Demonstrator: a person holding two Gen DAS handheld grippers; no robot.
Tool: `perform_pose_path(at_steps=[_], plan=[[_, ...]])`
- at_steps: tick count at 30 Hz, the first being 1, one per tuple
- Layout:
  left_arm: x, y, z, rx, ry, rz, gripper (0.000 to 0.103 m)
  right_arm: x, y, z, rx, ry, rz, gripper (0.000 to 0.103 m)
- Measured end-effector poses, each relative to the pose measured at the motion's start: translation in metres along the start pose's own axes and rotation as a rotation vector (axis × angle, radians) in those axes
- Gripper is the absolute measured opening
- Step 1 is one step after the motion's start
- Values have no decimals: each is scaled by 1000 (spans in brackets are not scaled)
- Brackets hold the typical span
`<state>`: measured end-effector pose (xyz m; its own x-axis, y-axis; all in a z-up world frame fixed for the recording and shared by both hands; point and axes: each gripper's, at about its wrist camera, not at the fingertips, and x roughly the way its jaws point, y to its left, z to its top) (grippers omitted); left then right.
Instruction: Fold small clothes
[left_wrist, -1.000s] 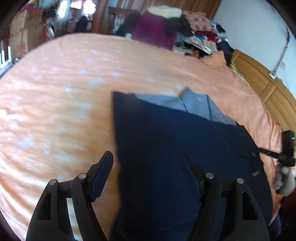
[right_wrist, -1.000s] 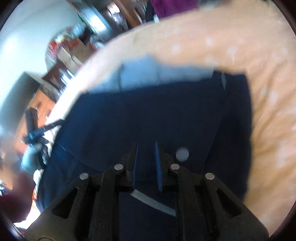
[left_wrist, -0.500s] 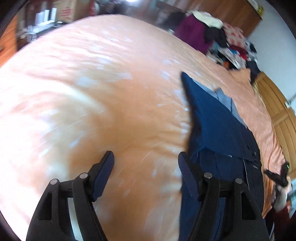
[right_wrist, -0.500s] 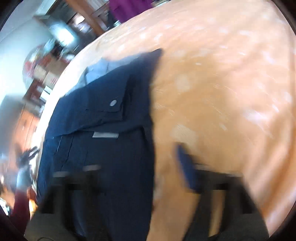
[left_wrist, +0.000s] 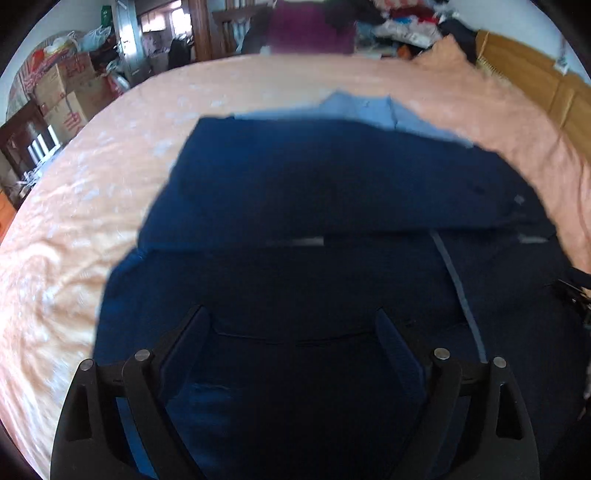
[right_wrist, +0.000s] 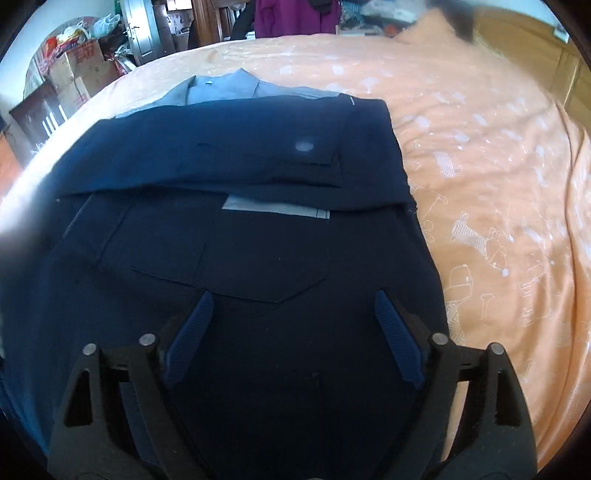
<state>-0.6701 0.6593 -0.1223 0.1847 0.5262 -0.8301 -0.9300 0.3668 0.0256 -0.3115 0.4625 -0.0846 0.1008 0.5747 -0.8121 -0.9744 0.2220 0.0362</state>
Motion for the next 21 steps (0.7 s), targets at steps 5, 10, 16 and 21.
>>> perform_pose_path(at_steps=[5, 10, 16, 21], plan=[[17, 1, -1, -20, 24, 14, 103, 11, -8, -8, 34, -8, 10, 103], [17, -3, -4, -20, 3, 19, 103, 6, -10, -13, 43, -23, 23, 103], [16, 4, -15, -34, -2, 1, 103, -1, -13, -21, 51, -32, 40, 103], [17, 6, -16, -38, -6, -4, 103, -1, -13, -21, 52, -32, 47, 103]])
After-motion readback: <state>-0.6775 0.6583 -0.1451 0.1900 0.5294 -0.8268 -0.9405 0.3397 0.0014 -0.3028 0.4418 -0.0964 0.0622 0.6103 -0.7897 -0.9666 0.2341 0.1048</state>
